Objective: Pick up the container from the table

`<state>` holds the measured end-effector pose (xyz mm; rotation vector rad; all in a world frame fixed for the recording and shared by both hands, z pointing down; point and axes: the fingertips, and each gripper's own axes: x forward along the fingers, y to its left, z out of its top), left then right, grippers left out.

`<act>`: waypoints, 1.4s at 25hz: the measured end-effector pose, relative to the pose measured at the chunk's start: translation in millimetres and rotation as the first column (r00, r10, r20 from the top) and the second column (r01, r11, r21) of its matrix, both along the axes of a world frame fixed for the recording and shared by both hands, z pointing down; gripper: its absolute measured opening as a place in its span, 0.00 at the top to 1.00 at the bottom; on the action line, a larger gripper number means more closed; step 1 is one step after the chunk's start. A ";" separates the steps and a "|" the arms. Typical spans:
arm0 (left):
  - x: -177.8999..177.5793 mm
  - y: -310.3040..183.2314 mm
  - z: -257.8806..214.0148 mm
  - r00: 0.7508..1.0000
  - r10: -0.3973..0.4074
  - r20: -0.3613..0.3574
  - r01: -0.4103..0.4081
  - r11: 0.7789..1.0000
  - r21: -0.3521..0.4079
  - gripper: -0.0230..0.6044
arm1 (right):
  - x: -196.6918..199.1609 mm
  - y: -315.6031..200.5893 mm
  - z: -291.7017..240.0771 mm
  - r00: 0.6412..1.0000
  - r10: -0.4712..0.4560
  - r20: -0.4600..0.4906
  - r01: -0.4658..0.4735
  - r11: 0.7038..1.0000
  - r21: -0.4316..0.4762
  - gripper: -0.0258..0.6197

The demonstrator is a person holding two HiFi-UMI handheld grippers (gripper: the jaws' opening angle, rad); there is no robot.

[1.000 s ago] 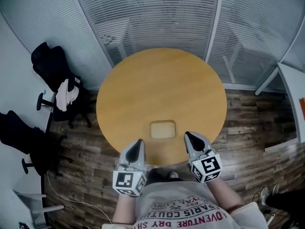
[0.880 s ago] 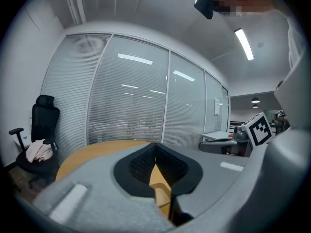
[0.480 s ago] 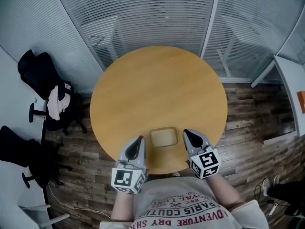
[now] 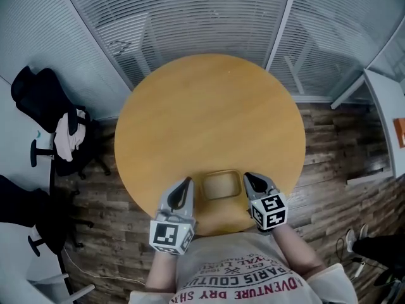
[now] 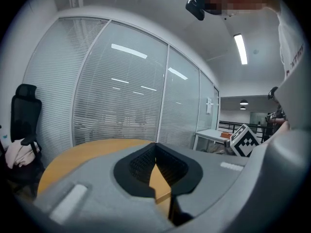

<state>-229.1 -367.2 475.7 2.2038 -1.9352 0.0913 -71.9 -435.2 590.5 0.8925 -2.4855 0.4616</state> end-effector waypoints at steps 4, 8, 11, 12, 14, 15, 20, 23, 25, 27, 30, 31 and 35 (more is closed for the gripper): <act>-9.2 -3.0 14.5 1.000 -0.002 -0.010 0.002 1.000 -0.030 0.95 | -1.8 -4.6 41.2 0.996 -0.011 -0.094 0.005 0.997 -0.071 0.85; -21.8 -2.7 29.0 0.999 -0.018 -0.030 0.016 0.998 -0.063 0.95 | -7.4 -2.4 72.3 0.985 -0.027 -0.169 0.002 0.989 -0.148 0.80; -25.0 -1.7 37.1 0.999 -0.024 -0.036 0.021 0.996 -0.082 0.95 | -4.7 -1.9 93.2 0.977 -0.006 -0.215 -0.041 0.977 -0.211 0.79; -25.6 -1.1 39.6 0.999 -0.025 -0.039 0.022 0.996 -0.088 0.95 | -3.1 -2.4 99.6 0.973 0.004 -0.232 -0.058 0.972 -0.227 0.79; -27.7 -0.1 44.4 0.999 -0.029 -0.044 0.024 0.995 -0.102 0.95 | -0.7 -3.8 113.5 0.965 0.019 -0.263 -0.091 0.960 -0.265 0.79; -28.4 0.4 46.7 0.998 -0.031 -0.045 0.026 0.994 -0.108 0.95 | 0.4 -4.0 121.2 0.961 0.024 -0.275 -0.106 0.951 -0.290 0.79; -34.7 2.9 56.3 0.998 -0.030 -0.047 0.024 0.991 -0.130 0.95 | 0.6 0.1 159.5 0.951 0.033 -0.307 -0.169 0.888 -0.427 0.79; -39.1 5.0 58.2 0.998 -0.031 -0.048 0.024 0.990 -0.136 0.95 | 3.9 1.0 171.3 0.941 0.058 -0.333 -0.214 0.865 -0.454 0.81; -41.4 5.0 58.9 0.998 -0.031 -0.047 0.024 0.990 -0.139 0.95 | 5.3 -0.4 175.8 0.935 0.066 -0.347 -0.230 0.860 -0.456 0.81; -43.6 5.0 59.5 0.998 -0.032 -0.046 0.025 0.990 -0.142 0.95 | 5.6 -1.5 179.5 0.931 0.071 -0.359 -0.242 0.855 -0.459 0.82; -46.8 5.1 59.3 0.999 -0.032 -0.044 0.026 0.989 -0.144 0.95 | 5.7 -3.4 184.2 0.922 0.085 -0.377 -0.265 0.849 -0.458 0.87; -47.6 5.1 58.7 0.999 -0.032 -0.042 0.025 0.989 -0.144 0.95 | 6.2 -4.4 184.8 0.919 0.091 -0.385 -0.273 0.849 -0.452 0.89; -54.2 4.4 54.5 0.999 -0.034 -0.036 0.028 0.990 -0.142 0.95 | 4.5 -7.1 186.8 0.909 0.103 -0.404 -0.289 0.855 -0.431 0.94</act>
